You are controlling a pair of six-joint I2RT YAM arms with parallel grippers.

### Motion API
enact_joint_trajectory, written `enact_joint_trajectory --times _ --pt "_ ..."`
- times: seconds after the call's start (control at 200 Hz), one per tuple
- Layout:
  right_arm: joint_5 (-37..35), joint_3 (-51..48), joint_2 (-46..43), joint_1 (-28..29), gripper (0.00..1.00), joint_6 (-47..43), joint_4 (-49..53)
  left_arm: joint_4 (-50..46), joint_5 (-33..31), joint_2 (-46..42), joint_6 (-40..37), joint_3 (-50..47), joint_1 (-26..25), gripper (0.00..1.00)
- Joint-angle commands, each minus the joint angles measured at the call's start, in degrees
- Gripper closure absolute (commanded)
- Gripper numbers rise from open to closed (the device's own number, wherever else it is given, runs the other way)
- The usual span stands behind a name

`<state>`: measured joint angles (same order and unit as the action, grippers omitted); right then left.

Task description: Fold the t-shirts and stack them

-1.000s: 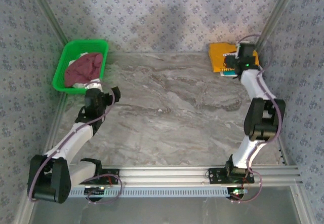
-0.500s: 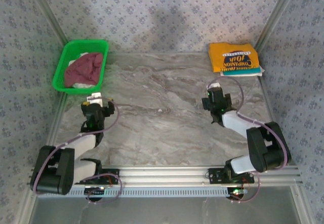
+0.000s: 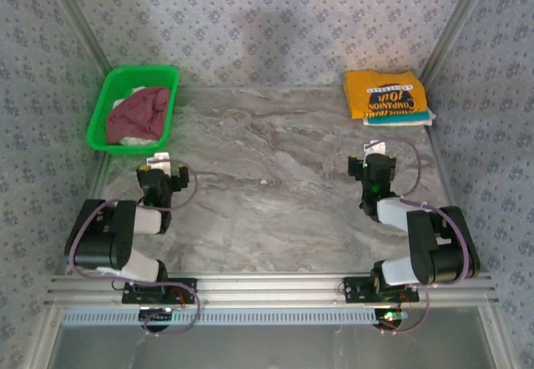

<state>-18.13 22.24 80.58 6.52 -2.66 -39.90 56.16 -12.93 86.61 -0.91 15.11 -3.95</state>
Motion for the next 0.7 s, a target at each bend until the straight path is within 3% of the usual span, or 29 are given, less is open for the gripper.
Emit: enact_joint_trajectory --times 0.0,0.075,0.165,0.205,0.23,0.38,0.695 --pt "4.8 -4.9 4.1 -2.9 0.11 -1.1 -15.0 6.8 4.2 0.3 -0.7 -0.8 0.4 0.0" --pt "7.9 -2.5 4.3 -5.3 0.12 1.1 -10.0 5.2 4.7 0.6 -1.1 0.5 0.4 0.0" --pt "9.5 -1.2 7.3 -5.9 0.11 1.2 -10.1 -4.9 3.5 1.2 0.7 6.4 1.3 0.0" --pt "10.8 -0.6 6.7 -6.9 0.11 1.8 -7.7 -10.1 7.5 1.1 3.3 8.7 4.4 0.0" --pt "11.6 -0.5 6.8 -7.4 0.11 2.2 -8.0 -9.0 9.9 1.1 4.3 8.1 6.0 0.0" --pt "12.1 -0.3 6.9 -7.8 0.0 2.5 -7.6 -9.4 6.8 1.2 3.1 8.3 4.4 0.0" --pt "11.2 -0.6 6.7 -7.3 0.0 2.0 -8.2 -9.6 8.1 1.4 3.1 8.6 4.7 0.01"
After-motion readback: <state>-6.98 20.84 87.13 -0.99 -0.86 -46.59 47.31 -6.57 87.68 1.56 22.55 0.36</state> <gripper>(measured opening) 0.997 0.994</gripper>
